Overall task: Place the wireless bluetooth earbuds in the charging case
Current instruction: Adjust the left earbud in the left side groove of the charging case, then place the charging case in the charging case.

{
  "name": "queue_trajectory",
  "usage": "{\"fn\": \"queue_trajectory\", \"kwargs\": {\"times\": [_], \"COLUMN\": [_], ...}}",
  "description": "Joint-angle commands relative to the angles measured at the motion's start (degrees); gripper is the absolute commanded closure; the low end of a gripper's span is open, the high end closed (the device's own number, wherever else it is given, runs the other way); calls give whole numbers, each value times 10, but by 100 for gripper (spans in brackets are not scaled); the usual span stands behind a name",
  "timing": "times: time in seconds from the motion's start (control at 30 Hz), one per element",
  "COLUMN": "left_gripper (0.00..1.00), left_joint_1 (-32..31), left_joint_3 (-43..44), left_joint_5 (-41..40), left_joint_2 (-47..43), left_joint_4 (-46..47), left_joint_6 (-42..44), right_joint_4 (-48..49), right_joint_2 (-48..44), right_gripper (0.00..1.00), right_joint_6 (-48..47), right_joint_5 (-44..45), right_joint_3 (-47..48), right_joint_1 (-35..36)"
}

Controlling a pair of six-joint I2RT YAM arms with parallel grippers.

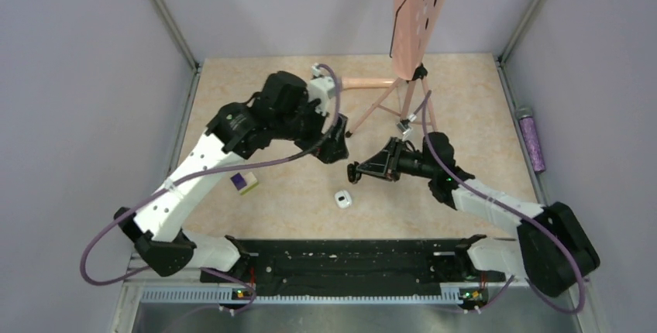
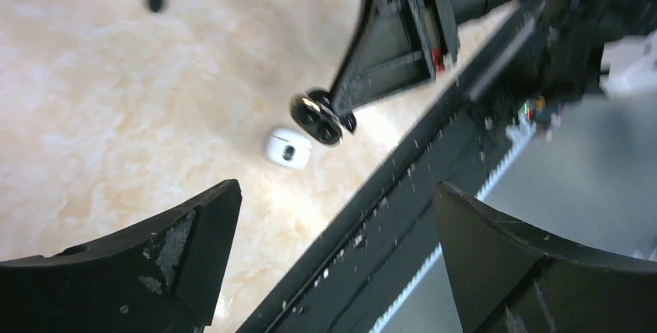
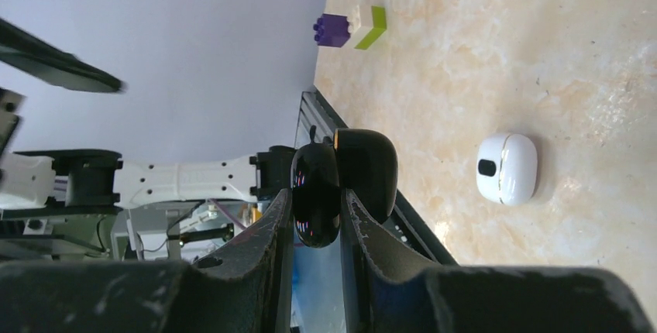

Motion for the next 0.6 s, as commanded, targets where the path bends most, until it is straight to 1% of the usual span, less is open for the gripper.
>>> {"fn": "queue_trajectory", "kwargs": {"times": [0.0,0.07,0.13,0.2,0.3,0.37,0.43,0.5,0.57], "left_gripper": [1,1,1,1,1,1,1,1,1], "left_joint_1": [73,112,144,159,162,163,164,164,164], "left_joint_3": [-39,-86,-119,-134,-149,-159,-167,-173,-181], "left_joint_5": [-69,-87,-103,-122,-158,-179,-193,-213,-230], "left_joint_2": [-97,-143,-179,-203,-225,-238,-250,-257,-265], "left_joint_4": [47,87,115,124,132,140,145,147,150], "left_joint_6": [-69,-109,-138,-147,-156,-161,-165,-168,-171], "right_joint_4": [160,211,288,355,426,445,447,431,394], "right_joint_2": [108,176,245,308,391,433,455,462,458], "right_gripper": [100,100,100,100,100,100,100,100,100], "right_joint_6": [24,33,62,91,128,138,141,130,109], "right_joint_5": [27,39,52,70,93,108,130,148,170], "right_joint_3": [19,46,62,79,110,120,118,112,106], "right_joint_1": [43,70,85,96,111,118,121,121,122]}}
